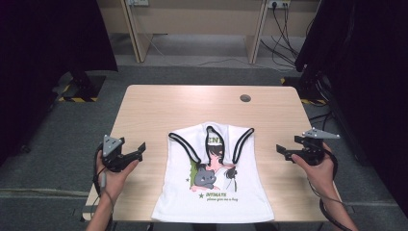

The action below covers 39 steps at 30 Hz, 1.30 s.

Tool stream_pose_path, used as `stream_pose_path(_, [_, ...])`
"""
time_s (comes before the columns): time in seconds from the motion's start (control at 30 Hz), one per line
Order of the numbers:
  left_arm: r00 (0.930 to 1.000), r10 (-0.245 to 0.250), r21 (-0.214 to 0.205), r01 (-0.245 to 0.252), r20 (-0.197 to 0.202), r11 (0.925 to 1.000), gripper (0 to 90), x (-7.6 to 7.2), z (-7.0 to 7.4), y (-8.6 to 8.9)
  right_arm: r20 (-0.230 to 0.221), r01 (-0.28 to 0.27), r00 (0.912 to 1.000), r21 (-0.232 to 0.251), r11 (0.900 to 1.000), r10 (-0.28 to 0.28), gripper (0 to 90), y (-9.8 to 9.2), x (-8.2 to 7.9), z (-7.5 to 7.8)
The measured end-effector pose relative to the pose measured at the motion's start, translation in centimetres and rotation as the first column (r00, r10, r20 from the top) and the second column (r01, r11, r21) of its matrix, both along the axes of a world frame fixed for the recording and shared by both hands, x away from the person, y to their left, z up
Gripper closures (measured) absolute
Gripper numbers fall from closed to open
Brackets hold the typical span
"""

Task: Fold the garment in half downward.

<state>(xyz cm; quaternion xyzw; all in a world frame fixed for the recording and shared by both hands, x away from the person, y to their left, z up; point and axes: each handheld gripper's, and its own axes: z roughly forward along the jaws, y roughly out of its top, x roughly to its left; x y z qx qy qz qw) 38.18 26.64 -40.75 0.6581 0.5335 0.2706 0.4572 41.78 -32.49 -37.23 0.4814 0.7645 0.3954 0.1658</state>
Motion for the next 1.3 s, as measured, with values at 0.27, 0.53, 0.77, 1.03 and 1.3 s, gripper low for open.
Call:
stream_pose_path(0.27, [0.9944, -0.087, -0.008, 0.086, -0.06, 0.9962, 22.8, 4.9, 0.6, -2.7, -0.062, -0.036, 0.9975, -0.015, 0.9992, 0.035, 22.9, 3.0, 4.4, 0.0])
stream_pose_path(0.53, [0.9726, -0.138, -0.073, 0.127, -0.187, 0.9892, 33.8, 9.9, -0.7, -5.7, -0.146, -0.044, 0.9884, -0.01, 0.999, 0.042, 40.9, 5.9, 9.1, -1.3])
stream_pose_path(0.77, [0.9603, -0.171, -0.015, 0.172, -0.22, 0.985, 39.0, 12.1, -1.3, -8.4, -0.195, -0.03, 0.9804, -0.029, 0.9991, 0.024, 42.2, 7.5, 10.7, -3.0])
stream_pose_path(1.03, [0.9413, -0.213, -0.001, 0.22, -0.262, 0.9755, 43.8, 12.8, -2.0, -9.3, -0.192, -0.059, 0.9803, -0.064, 0.9962, 0.046, 48.7, 8.7, 11.0, -4.0])
stream_pose_path(1.3, [0.9322, -0.223, 0.017, 0.238, -0.285, 0.9712, 44.4, 12.5, -2.6, -9.0, -0.136, -0.066, 0.9885, 0.014, 0.9977, 0.068, 46.1, 8.9, 10.9, -2.3])
